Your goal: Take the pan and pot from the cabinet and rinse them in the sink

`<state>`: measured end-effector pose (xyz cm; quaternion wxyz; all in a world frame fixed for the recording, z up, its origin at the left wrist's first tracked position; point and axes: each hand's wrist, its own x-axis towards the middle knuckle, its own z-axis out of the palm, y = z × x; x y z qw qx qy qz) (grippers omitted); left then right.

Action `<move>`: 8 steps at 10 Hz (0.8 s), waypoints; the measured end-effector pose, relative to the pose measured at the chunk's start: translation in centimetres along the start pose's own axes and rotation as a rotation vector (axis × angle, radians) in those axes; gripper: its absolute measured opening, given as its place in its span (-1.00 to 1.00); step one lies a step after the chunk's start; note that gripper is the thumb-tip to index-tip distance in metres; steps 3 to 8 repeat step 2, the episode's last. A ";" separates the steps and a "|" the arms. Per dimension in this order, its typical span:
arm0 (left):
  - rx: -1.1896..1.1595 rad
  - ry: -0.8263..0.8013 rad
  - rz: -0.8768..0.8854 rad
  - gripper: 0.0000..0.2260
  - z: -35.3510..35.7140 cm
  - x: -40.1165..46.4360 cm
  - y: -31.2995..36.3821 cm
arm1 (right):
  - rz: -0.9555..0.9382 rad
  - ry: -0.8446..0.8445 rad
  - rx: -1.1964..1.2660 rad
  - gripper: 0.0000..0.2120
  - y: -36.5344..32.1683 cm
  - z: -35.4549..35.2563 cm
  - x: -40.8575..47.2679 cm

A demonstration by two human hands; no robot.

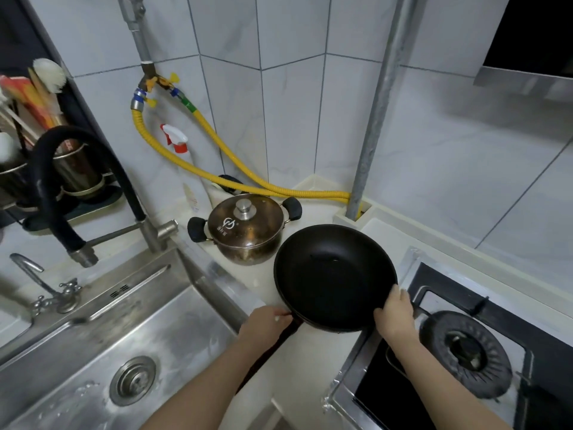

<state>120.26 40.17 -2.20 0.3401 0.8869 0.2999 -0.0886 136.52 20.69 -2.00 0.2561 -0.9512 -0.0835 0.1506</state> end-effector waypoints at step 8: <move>0.347 0.104 0.054 -0.69 -4.3 0.8 3.1 | -0.335 0.004 -0.411 -0.36 -6.1 -0.6 -2.1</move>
